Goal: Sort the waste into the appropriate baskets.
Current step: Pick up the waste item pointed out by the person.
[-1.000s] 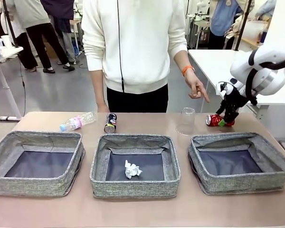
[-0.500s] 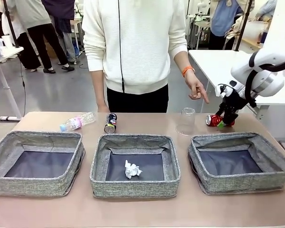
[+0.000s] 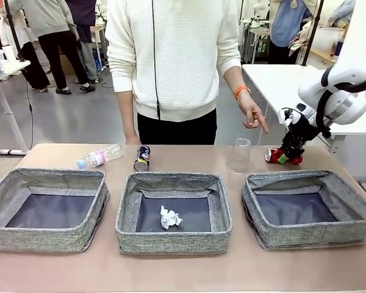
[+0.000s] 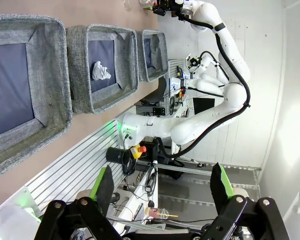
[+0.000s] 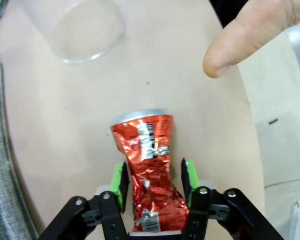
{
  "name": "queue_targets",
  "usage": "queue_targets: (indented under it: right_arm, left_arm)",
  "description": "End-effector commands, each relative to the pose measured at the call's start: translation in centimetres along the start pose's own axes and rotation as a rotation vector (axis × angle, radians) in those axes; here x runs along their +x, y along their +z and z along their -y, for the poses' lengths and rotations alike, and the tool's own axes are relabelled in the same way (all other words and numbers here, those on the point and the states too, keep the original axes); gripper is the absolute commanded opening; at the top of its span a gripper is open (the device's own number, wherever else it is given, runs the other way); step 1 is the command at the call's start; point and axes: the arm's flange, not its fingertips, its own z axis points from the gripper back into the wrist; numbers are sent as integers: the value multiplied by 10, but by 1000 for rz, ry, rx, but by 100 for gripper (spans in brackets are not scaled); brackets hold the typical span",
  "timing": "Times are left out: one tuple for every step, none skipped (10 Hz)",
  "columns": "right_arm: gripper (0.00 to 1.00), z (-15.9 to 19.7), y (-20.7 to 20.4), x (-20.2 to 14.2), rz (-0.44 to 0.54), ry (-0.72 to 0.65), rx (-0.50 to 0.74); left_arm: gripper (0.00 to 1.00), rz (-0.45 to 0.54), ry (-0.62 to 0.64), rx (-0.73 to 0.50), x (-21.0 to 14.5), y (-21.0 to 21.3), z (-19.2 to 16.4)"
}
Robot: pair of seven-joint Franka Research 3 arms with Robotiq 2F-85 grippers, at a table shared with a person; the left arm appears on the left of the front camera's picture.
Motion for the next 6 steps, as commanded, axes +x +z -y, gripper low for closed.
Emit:
queue_targets:
  right_arm:
    - [0, 3, -2, -1, -23, -23, -22]
    - [0, 3, -2, -1, -25, -23, -22]
    - [0, 2, -1, -1, -26, -23, -24]
    - [0, 2, 0, -1, -25, -30, -30]
    - [0, 1, 3, -2, -22, -43, -37]
    - [0, 0, 7, -1, -1, -127, -31]
  left_arm:
    - [100, -11, -14, 2, -3, 2, 1]
    - [100, -11, -14, 2, -3, 2, 1]
    - [100, -11, -14, 2, -3, 2, 1]
    - [100, -11, -14, 2, -3, 2, 1]
    - [100, -11, -14, 2, -3, 2, 1]
    - [100, -11, -14, 2, -3, 2, 1]
